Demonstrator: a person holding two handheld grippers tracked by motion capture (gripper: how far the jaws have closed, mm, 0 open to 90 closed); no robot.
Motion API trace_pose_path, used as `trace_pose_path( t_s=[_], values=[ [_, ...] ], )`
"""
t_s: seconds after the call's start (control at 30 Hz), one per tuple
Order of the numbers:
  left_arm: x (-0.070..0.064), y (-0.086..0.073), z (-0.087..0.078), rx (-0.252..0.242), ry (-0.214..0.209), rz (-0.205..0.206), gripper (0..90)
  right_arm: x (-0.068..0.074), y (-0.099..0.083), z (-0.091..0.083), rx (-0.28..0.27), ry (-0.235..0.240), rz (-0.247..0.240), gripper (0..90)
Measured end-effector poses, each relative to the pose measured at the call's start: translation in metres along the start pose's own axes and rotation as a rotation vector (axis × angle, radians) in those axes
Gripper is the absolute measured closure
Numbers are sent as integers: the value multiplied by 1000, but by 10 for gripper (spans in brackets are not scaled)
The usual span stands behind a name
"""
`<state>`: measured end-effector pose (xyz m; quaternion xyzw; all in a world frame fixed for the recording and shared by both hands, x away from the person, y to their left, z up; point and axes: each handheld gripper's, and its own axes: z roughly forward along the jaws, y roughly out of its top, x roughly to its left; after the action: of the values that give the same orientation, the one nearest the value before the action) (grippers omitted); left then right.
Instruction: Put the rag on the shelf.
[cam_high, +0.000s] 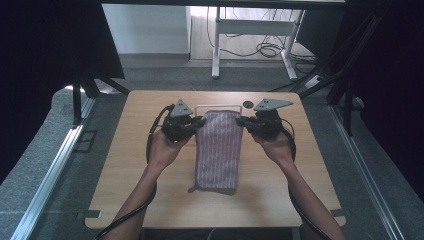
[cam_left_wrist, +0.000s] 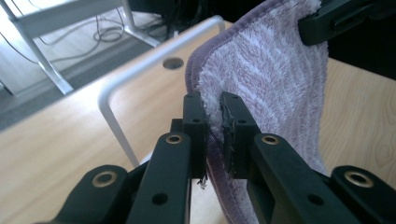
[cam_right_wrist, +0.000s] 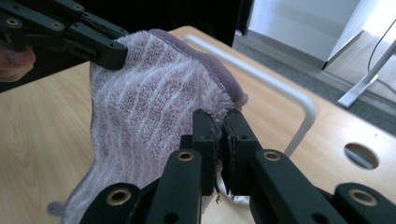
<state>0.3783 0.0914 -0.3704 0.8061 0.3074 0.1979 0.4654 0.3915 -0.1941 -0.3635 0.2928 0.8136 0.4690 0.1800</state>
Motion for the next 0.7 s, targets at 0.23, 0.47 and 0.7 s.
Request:
trace_pose_path(
  t_s=[0.23, 0.47, 0.7],
  values=[
    [8, 26, -9, -13, 27, 35, 813, -4, 24, -6, -29, -26, -24, 854],
    [20, 52, -8, -19, 62, 54, 811, -14, 49, -8, -56, -74, -49, 855],
    [31, 67, -7, -39, 67, 35, 810, -23, 74, -10, -79, -109, -71, 853]
  ],
)
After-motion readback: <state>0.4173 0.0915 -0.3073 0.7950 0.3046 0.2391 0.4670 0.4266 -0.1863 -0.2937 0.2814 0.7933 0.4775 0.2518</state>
